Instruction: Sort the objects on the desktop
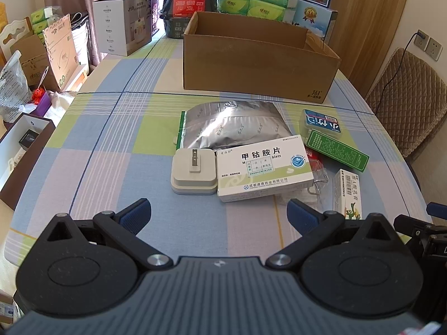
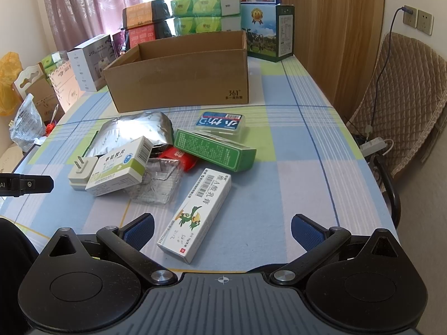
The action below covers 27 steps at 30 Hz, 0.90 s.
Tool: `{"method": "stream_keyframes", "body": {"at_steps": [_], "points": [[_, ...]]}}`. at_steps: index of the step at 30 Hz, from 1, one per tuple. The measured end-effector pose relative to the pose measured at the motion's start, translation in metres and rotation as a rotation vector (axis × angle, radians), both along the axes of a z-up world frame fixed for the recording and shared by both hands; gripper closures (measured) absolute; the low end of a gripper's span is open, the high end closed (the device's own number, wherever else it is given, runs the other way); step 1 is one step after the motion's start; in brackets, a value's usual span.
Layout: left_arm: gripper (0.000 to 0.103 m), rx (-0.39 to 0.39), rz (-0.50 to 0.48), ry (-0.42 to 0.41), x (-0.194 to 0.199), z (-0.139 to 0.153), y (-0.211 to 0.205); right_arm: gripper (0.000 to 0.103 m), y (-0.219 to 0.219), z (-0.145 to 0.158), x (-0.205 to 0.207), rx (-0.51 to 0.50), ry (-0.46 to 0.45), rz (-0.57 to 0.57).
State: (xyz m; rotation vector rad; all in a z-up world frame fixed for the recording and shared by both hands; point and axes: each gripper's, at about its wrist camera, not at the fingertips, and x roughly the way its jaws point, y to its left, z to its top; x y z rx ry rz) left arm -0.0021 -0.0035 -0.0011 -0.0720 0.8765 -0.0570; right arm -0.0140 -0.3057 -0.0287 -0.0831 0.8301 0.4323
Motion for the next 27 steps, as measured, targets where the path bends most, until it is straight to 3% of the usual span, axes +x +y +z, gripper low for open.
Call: {"method": "stream_keyframes", "body": {"at_steps": [13,19,22,27], "points": [[0.001,-0.012,0.021,0.016,-0.002,-0.003,0.011,0.002,0.004,0.006,-0.003,-0.028,-0.002,0.002],[0.001,-0.069,0.038,0.021,-0.001,0.002,0.018,0.002,0.004,0.019,-0.003,-0.002,0.012,-0.008],[0.001,-0.045,0.046,0.014,-0.002,0.002,0.019,0.002,0.007,0.026,-0.004,0.039,0.012,0.006],[0.001,0.012,0.046,0.003,-0.008,0.003,0.022,0.002,0.019,0.017,-0.004,0.024,0.032,0.033]]}}
